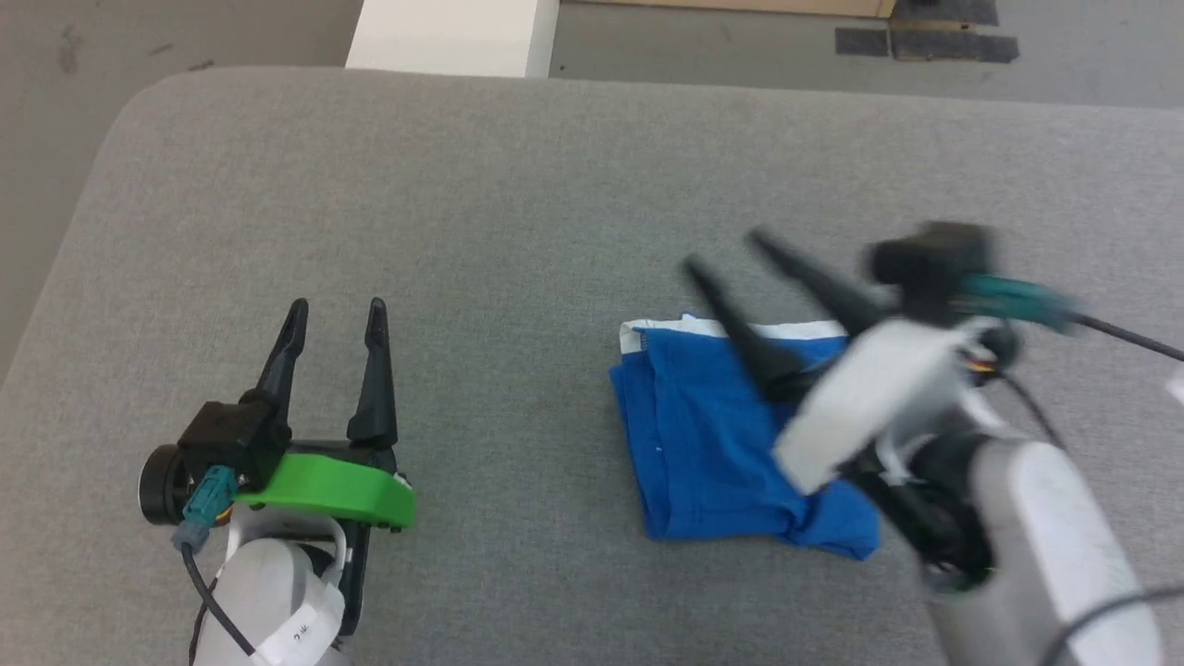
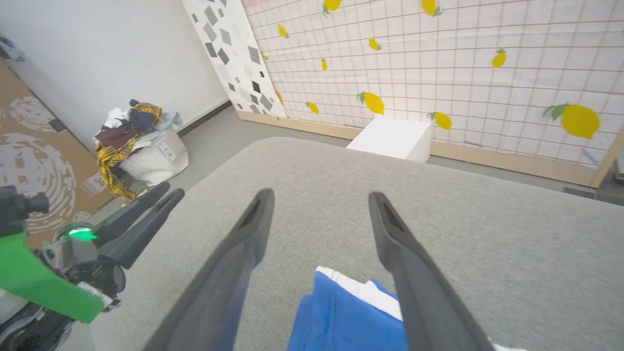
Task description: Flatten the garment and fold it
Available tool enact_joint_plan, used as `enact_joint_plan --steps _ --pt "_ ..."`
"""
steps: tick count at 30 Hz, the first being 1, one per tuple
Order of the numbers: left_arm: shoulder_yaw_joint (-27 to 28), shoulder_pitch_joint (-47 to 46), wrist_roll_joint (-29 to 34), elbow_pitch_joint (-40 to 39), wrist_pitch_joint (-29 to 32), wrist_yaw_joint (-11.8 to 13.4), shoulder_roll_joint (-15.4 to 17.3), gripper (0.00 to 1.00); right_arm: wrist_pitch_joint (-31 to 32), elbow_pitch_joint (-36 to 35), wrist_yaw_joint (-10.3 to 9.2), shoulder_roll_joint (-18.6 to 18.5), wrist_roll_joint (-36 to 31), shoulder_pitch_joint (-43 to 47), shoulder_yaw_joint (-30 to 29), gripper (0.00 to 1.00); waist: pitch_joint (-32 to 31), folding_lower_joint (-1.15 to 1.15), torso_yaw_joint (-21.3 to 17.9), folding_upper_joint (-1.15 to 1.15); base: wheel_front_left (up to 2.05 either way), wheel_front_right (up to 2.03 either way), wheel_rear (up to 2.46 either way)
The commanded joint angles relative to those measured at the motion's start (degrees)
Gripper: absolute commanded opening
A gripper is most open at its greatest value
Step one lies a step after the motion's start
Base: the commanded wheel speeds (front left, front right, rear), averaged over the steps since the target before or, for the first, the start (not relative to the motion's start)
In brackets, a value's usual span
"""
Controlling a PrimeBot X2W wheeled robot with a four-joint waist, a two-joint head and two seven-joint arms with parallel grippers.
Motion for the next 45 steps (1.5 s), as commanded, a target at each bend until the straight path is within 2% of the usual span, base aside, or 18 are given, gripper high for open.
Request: enact_joint_plan --steps 1,6,12,19,29,31,32,33,34,36,40,42,45 --pt "-0.06 0.4 0.26 0.03 -0.26 -0.27 -0.22 1.0 -2.8 -1.33 0.21 -0.07 -0.21 1.86 -2.0 1.0 -0.96 0.0 -0.9 0.0 0.0 0.0 0.0" --pt "-0.18 1.02 0.39 -0.15 -0.26 -0.29 -0.23 1.0 -12.43 -2.48 0.21 -0.07 -0.23 9.02 -11.91 1.0 -1.78 0.0 -2.09 0.0 0.0 0.0 0.0" --pt "0.11 1.25 0.49 -0.56 -0.26 -0.29 -0.23 1.0 -17.03 5.6 0.21 -0.07 -1.85 14.96 -18.06 1.0 -1.64 0.0 -3.07 0.0 0.0 0.0 0.0" --pt "0.33 0.66 0.66 -0.85 -0.26 -0.31 -0.23 1.0 -15.22 14.55 0.21 -0.07 2.18 14.13 -15.15 1.0 -0.49 0.0 -3.21 0.0 0.0 0.0 0.0" --pt "-0.03 0.21 0.26 -0.42 -0.26 -0.35 -0.23 1.0 -5.55 24.01 0.21 -0.07 3.35 9.59 -9.73 1.0 0.32 0.0 -2.1 0.0 0.0 0.0 0.0" --pt "-0.15 0.22 0.14 -0.29 -0.26 -0.35 -0.23 1.0 -3.07 25.3 0.21 -0.07 3.2 9.02 -8.67 0.49 0.3 0.0 -1.82 0.0 0.0 0.0 0.0" --pt "-0.22 0.22 0.09 -0.22 -0.26 -0.35 -0.23 1.0 -1.92 25.66 0.21 -0.07 3.03 8.81 -8.2 0.29 0.33 0.0 -1.71 0.0 0.0 0.0 0.0" --pt "-0.28 0.21 0.05 -0.17 -0.26 -0.35 -0.23 1.0 -1.15 25.77 0.21 -0.07 2.69 8.66 -7.92 0.18 0.34 0.0 -1.63 0.0 0.0 0.0 0.0" --pt "-0.35 0.17 -0.03 -0.13 -0.26 -0.32 -0.23 1.0 -0.44 25.56 0.21 -0.07 1.7 8.44 -7.78 0.0 0.42 0.0 -1.58 0.0 0.0 0.0 0.0" --pt "-0.23 0.16 -0.07 -0.23 -0.26 -0.17 -0.23 1.0 0.36 24.83 0.21 -0.07 -0.75 8.03 -7.62 0.0 0.56 0.0 -1.91 0.0 0.0 0.0 0.0" --pt "0.6 0.55 0.62 -0.94 -0.26 0.09 -0.16 1.0 2.09 21.52 0.21 -0.13 -11.53 6.48 -6.51 0.0 0.94 0.0 -4.28 0.0 0.0 0.0 0.0" --pt "0.91 0.71 1.09 -1.28 -0.26 0.06 0.06 1.0 3.32 19.87 0.21 -1.88 -16.37 5.79 -5.42 0.0 1.19 0.0 -5.99 0.0 0.0 0.0 0.0" --pt "1.28 0.8 1.56 -2.02 -0.26 0.01 0.4 1.0 4.38 17.67 0.21 -6.46 -21.32 4.56 -4.26 0.0 1.76 0.0 -9.2 0.0 0.0 0.0 0.0"
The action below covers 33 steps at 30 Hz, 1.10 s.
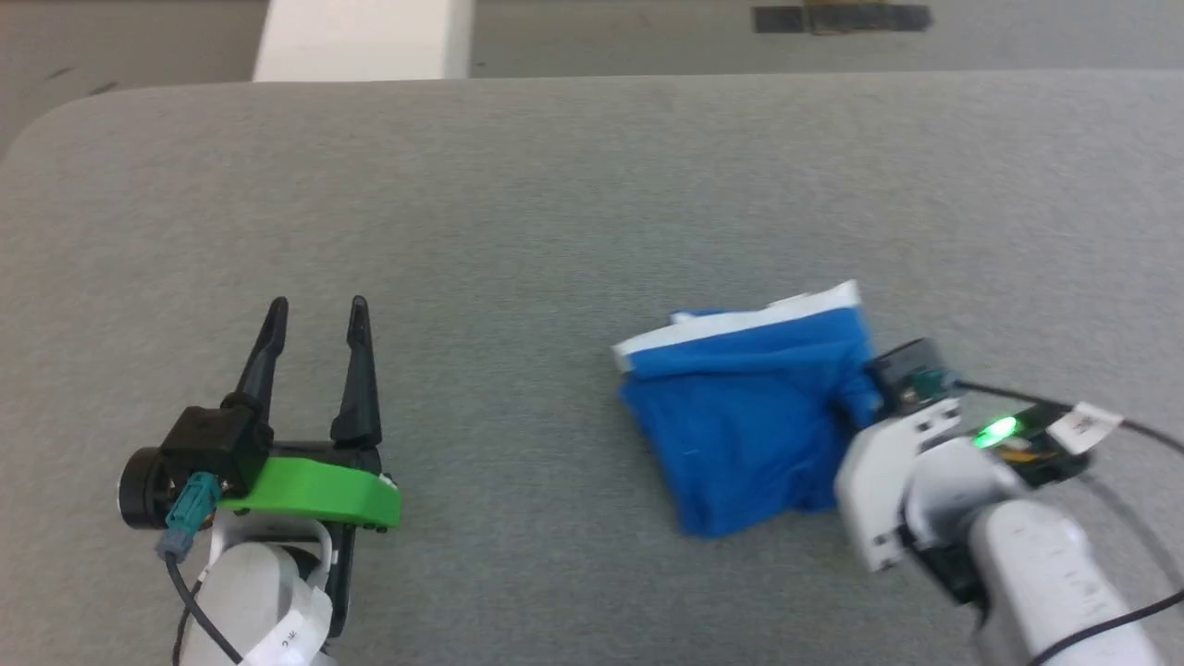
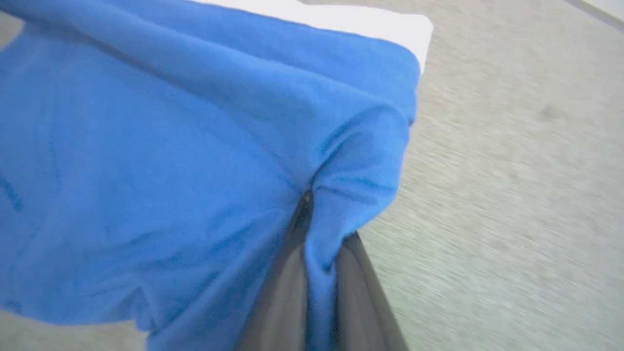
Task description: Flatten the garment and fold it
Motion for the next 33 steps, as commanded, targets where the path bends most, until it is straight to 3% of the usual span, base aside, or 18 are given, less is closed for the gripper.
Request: enact_joint_plan --steps 1,8,12,18,25,28,33 --pt "0.22 -0.02 0.96 -0.47 -0.22 -0.03 0.39 1.0 0.37 -0.81 -0.09 -2.44 -1.15 -1.26 -0.07 0.0 1.05 0.0 -4.48 0.0 0.0 0.0 0.0" --pt "-0.39 -1.8 1.91 -1.75 -0.22 -0.21 1.88 1.0 0.33 -1.83 -0.09 -11.37 -3.01 -5.07 -0.81 0.0 3.93 0.0 -13.47 0.0 0.0 0.0 0.0" --pt "-1.36 -3.18 2.85 -2.85 -0.22 -0.27 2.95 1.0 -2.03 -0.01 -0.09 -14.32 -3.54 -8.0 -2.35 0.0 6.49 0.0 -18.22 0.0 0.0 0.0 0.0" --pt "-2.41 -5.07 3.57 -4.06 -0.22 -0.33 4.95 1.0 -7.24 6.24 -0.09 -15.88 -4.77 -12.45 -7.75 0.0 10.55 0.0 -22.44 0.0 0.0 0.0 0.0" --pt "-3.74 -6.64 3.97 -5.09 0.96 -0.38 7.41 1.0 -12.91 16.4 -0.09 -17.61 -9.02 -17.89 -11.21 0.0 14.89 0.0 -23.04 0.0 0.0 0.0 0.0" --pt "-4.61 -7.77 4.04 -7.22 2.62 -0.4 9.12 1.0 -15.71 23.26 -0.09 -19.33 -12.75 -22.95 -13.51 0.0 18.12 0.0 -21.18 0.0 0.0 0.0 0.0" --pt "-4.95 -8.32 3.91 -8.5 3.27 -0.37 9.95 1.0 -16.83 26.46 -0.09 -20.17 -15.95 -26.31 -17.8 0.0 19.61 0.0 -19.43 0.0 0.0 0.0 0.0"
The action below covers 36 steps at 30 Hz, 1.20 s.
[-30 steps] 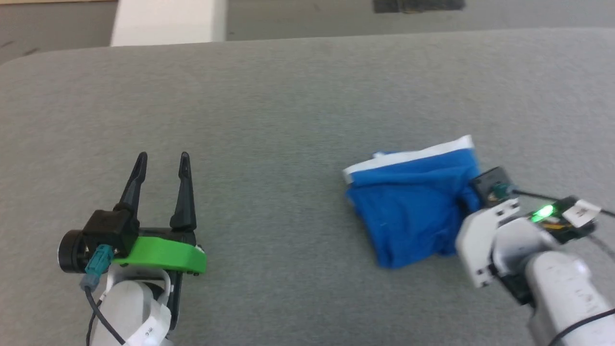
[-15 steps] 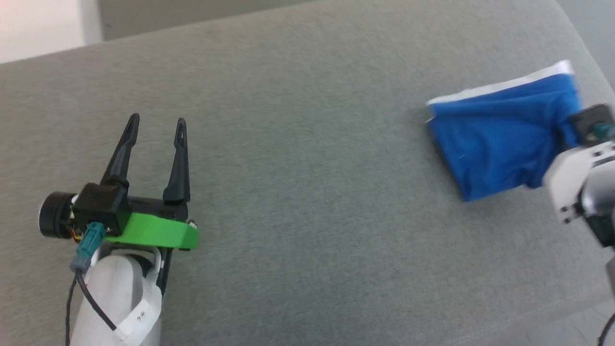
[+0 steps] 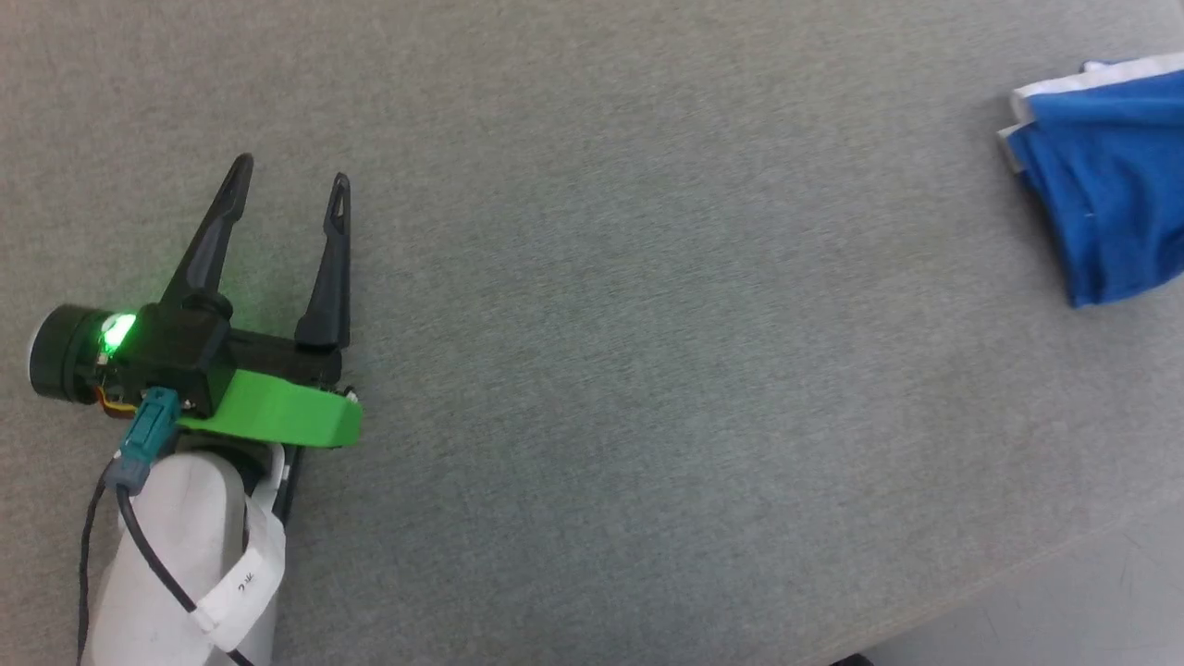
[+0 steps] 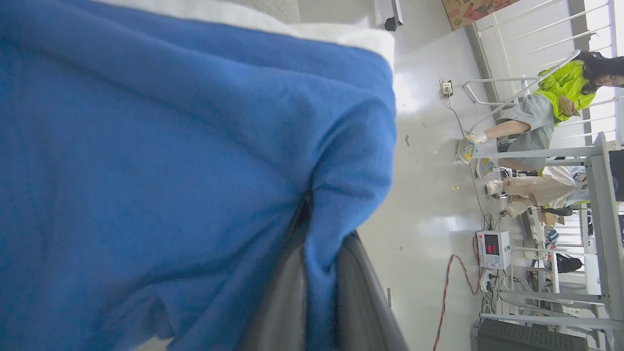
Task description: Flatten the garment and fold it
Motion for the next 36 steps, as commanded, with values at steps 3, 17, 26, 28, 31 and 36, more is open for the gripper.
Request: enact_joint_plan --steps 3,17,26,28,31,36 --pt "-0.05 -0.52 0.47 -0.41 0.15 -0.25 0.73 1.0 -1.49 1.44 -0.11 0.42 -2.27 -2.33 -1.79 0.0 1.36 -0.01 1.86 0.0 0.0 0.0 0.0" --pt "-1.63 1.49 -2.28 5.78 -2.62 0.82 -3.15 1.0 -8.62 0.82 -0.11 3.33 -5.17 0.32 -12.55 1.0 -8.41 -0.01 6.65 0.0 0.0 0.0 0.0" --pt "-1.68 5.12 -4.56 10.7 -3.36 1.21 -5.86 1.0 -15.46 -13.24 -0.11 9.86 5.56 11.41 -8.26 1.0 -17.45 -0.01 13.31 0.0 0.0 0.0 0.0" --pt "-1.59 5.61 -4.89 10.82 -3.38 1.28 -6.38 1.0 -16.1 -17.68 -0.11 11.8 8.85 14.64 -6.62 1.0 -18.95 -0.01 14.91 0.0 0.0 0.0 0.0" --pt "-1.33 6.39 -5.29 10.65 -3.39 1.4 -7.06 1.0 -16.07 -23.49 -0.11 14.96 11.79 18.65 -5.17 1.0 -20.65 -0.01 16.73 0.0 0.0 0.0 0.0" --pt "-1.27 7.88 -6.03 10.86 -3.4 1.32 -8.04 1.0 -17.06 -30.33 -0.11 19.42 14.77 24.42 -3.34 1.0 -23.17 -0.01 19.3 0.0 0.0 0.0 0.0"
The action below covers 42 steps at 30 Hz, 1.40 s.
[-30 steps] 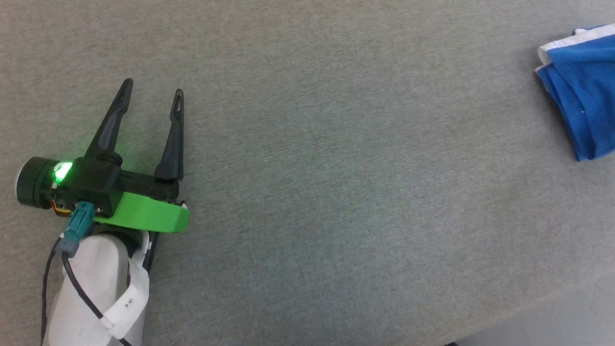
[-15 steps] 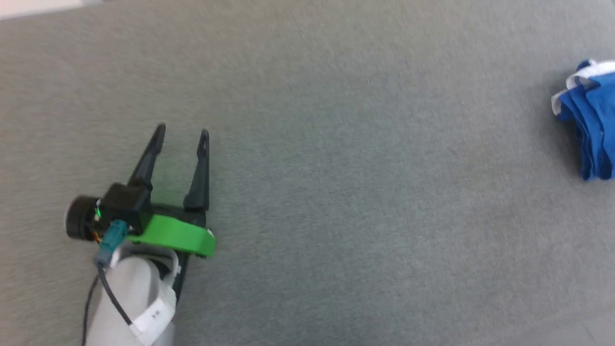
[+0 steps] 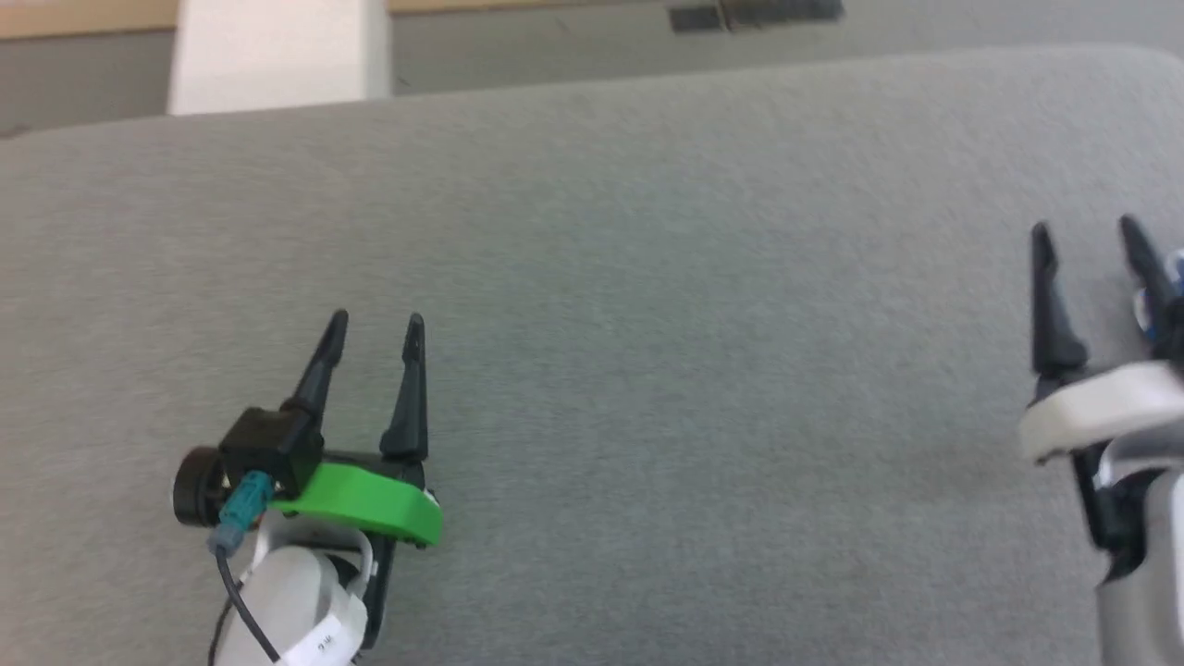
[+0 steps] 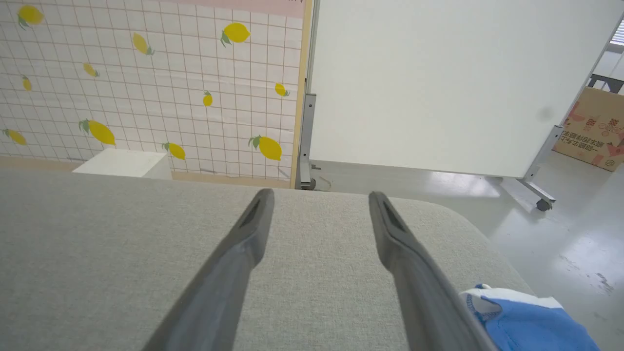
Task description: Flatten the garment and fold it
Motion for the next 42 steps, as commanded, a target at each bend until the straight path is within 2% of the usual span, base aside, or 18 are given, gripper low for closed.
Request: enact_joint_plan --steps 1,7,13,22,36,37,42 --pt "0.17 0.8 -0.38 0.16 -0.26 0.14 -0.39 1.0 -0.91 -1.21 -0.1 0.93 0.78 1.68 0.39 1.0 -4.7 0.0 4.64 0.0 0.0 0.0 0.0" --pt "-0.13 2.68 -0.28 1.06 -0.26 -0.1 -0.97 1.0 -4.02 -3.0 -0.1 4.28 1.92 7.25 2.34 1.0 -7.48 0.0 6.18 0.0 0.0 0.0 0.0" --pt "-0.27 4.83 -0.26 1.66 -0.27 -0.16 -1.43 1.0 -6.28 -2.22 -0.1 5.9 2.27 12.18 3.11 1.0 -9.86 0.0 7.26 0.0 0.0 0.0 0.0" --pt "-0.16 9.05 0.19 2.65 -0.27 0.04 -1.82 1.0 -7.6 -1.27 -0.1 6.18 2.57 18.14 4.26 1.0 -13.22 0.0 7.16 0.0 0.0 0.0 0.0" --pt "0.36 11.23 -0.06 2.06 -0.27 0.66 -2.0 1.0 -6.44 -1.14 -0.1 6.19 3.55 19.99 5.53 1.0 -14.2 0.0 7.58 0.0 0.0 0.0 0.0" --pt "0.19 10.62 0.09 2.25 -0.02 0.45 -1.74 0.0 -6.45 -1.26 0.0 6.08 3.11 19.29 5.45 0.0 -14.21 0.0 7.57 0.0 0.0 0.0 0.0" --pt "0.03 10.6 0.1 2.35 0.03 0.44 -1.72 0.0 -6.45 -1.25 0.0 6.06 3.16 19.28 5.48 0.0 -14.2 0.0 7.59 0.0 0.0 0.0 0.0"
